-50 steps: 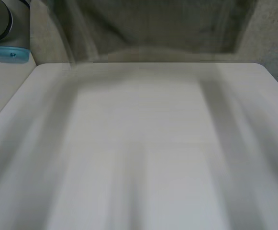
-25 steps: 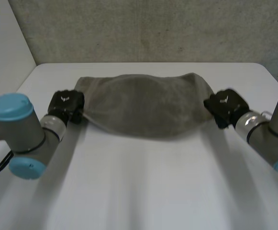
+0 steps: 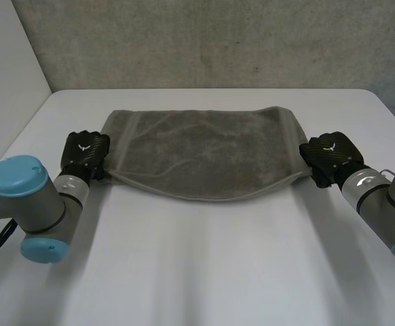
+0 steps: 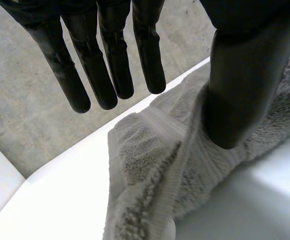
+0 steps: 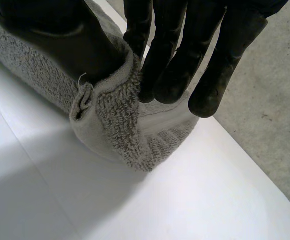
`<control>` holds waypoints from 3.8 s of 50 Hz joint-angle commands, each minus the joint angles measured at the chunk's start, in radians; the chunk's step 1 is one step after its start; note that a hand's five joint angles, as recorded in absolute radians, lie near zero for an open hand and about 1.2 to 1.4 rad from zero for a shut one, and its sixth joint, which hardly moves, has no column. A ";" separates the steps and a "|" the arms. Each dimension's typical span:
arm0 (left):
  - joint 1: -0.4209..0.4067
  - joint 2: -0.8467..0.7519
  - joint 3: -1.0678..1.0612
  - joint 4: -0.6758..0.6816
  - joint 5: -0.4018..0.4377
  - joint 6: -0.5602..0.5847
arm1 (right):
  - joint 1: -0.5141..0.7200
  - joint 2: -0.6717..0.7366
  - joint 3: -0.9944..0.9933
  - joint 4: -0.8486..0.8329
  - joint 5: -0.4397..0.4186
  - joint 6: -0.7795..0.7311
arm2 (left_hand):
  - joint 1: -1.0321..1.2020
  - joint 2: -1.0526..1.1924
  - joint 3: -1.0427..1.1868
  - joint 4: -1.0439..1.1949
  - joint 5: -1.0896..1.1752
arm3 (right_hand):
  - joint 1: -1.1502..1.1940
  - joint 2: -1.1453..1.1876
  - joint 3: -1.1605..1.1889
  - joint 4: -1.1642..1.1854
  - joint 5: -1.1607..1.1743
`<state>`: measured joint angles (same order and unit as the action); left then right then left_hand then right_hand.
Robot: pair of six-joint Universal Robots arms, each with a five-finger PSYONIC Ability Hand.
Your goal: Fold the towel.
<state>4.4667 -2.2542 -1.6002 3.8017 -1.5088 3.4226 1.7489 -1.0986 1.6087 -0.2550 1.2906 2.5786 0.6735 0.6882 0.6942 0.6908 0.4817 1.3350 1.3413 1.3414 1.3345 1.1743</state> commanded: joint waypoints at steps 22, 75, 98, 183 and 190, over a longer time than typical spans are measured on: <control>0.045 0.015 0.029 -0.054 -0.056 0.024 | -0.029 0.008 -0.018 0.008 0.052 0.061 | 0.723 0.708 0.702 0.705 0.740 | -0.014 -0.020 -0.020 -0.013 -0.027; 0.006 0.584 -0.075 -0.407 0.029 -0.037 | -0.184 -0.311 -0.339 0.540 -0.155 0.091 | 0.723 0.708 0.702 0.705 0.740 | 0.061 0.055 0.055 0.062 0.047; 0.029 0.371 0.117 -0.606 0.052 -0.034 | -0.187 -0.175 -0.411 0.704 -0.134 -0.201 | 0.723 0.708 0.702 0.705 0.740 | 0.061 0.055 0.055 0.062 0.047; 0.083 0.579 -0.130 -0.309 0.239 -0.220 | -0.279 -0.272 -0.266 0.488 -0.294 0.057 | 0.723 0.708 0.702 0.705 0.740 | 0.061 0.055 0.055 0.062 0.047; 0.089 0.282 0.044 -0.319 0.239 -0.218 | -0.246 -0.069 -0.390 0.487 -0.237 0.015 | 0.723 0.708 0.702 0.705 0.740 | 0.061 0.055 0.055 0.062 0.047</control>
<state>4.5538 -1.7647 -1.6841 3.4926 -1.2664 3.2032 1.4717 -1.3231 1.3109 0.2368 1.0028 2.6236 1.3249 1.3501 1.3483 1.3583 1.1569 1.3394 1.3413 1.3450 1.3390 1.1696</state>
